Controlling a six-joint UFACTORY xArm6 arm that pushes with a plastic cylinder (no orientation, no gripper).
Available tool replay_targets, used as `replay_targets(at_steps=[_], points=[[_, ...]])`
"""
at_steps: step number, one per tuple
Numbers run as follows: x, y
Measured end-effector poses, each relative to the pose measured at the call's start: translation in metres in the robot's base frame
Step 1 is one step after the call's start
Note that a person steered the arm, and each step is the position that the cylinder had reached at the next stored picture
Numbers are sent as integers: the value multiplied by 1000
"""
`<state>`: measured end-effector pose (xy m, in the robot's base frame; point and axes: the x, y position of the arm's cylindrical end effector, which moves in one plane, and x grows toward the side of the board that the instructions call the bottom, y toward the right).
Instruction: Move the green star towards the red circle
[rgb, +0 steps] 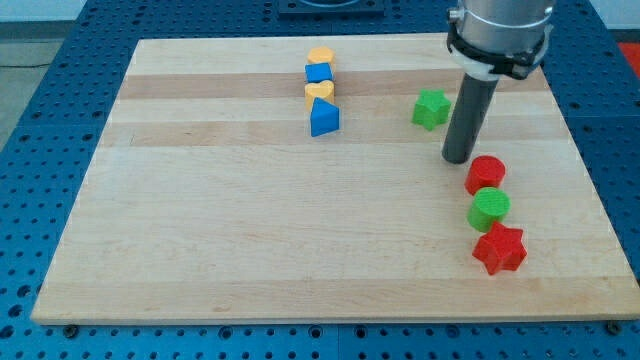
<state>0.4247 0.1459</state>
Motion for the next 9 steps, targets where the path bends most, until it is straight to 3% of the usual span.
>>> replay_targets(at_steps=[2, 4, 7, 9], points=[[-15, -62], [-79, -98], [-89, -17], [-80, -11]])
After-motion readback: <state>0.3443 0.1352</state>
